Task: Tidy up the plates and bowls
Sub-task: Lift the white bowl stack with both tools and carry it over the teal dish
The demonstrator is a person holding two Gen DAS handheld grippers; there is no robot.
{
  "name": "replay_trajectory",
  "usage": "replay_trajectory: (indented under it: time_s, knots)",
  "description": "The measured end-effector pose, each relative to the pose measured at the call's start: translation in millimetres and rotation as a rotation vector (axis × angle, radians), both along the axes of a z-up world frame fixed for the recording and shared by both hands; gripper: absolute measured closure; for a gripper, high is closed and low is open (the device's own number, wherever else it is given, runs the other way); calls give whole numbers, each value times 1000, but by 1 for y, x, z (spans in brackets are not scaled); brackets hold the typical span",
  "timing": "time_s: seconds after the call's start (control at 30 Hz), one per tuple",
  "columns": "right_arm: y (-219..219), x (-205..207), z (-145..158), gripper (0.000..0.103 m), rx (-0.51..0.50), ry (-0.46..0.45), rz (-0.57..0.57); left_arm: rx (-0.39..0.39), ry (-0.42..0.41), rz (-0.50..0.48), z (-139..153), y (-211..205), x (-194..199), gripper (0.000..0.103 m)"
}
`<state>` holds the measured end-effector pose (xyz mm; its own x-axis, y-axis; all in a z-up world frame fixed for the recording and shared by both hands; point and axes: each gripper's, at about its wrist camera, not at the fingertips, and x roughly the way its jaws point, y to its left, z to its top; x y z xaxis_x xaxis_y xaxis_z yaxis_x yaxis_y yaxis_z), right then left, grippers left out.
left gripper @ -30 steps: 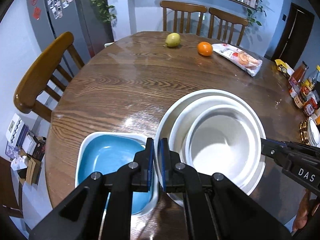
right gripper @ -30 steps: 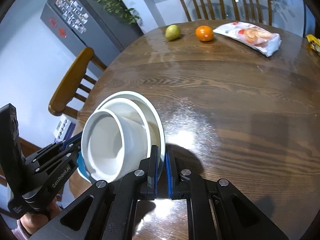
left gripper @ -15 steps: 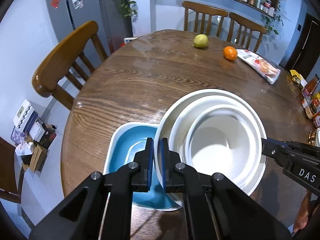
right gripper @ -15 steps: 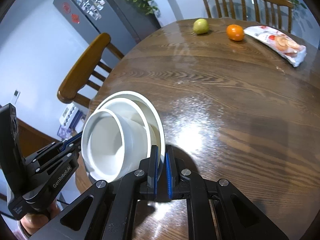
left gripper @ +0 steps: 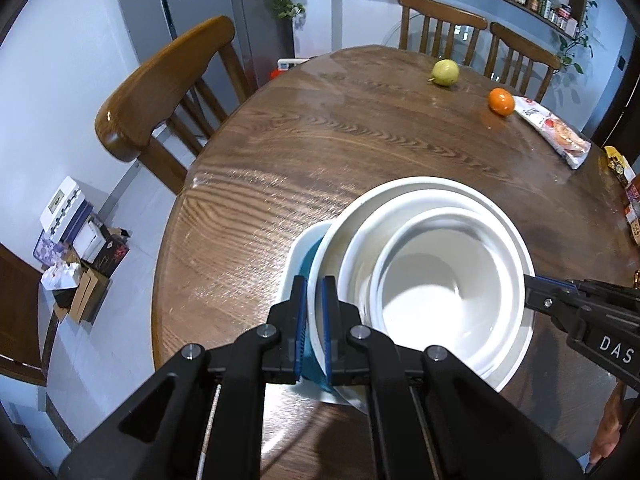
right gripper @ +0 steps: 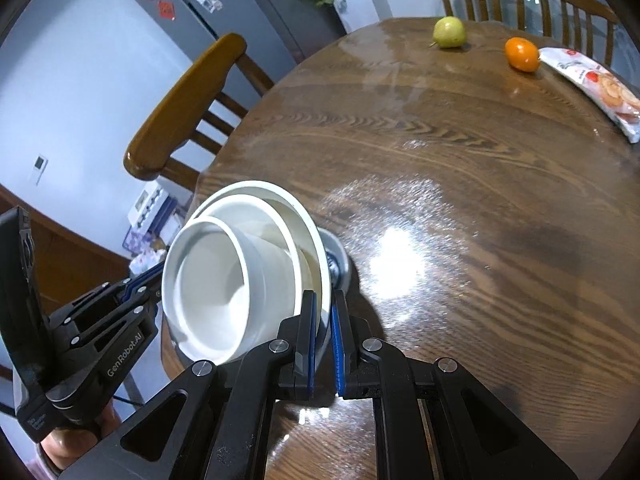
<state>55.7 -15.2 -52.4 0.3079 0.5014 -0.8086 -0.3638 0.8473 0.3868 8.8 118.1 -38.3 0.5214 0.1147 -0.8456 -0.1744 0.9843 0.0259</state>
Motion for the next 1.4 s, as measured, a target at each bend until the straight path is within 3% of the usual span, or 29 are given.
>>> replay_trajectory:
  time_s: [0.33, 0.63, 1.4]
  knots:
    - [16, 5, -19, 92, -19, 70, 1, -7, 63, -3, -18, 15, 6, 101]
    - [19, 17, -26, 92, -7, 114, -37, 16, 49, -17, -16, 15, 15, 101]
    - [17, 52, -17, 92, -28, 20, -131, 44, -8, -25, -15, 8, 55, 101]
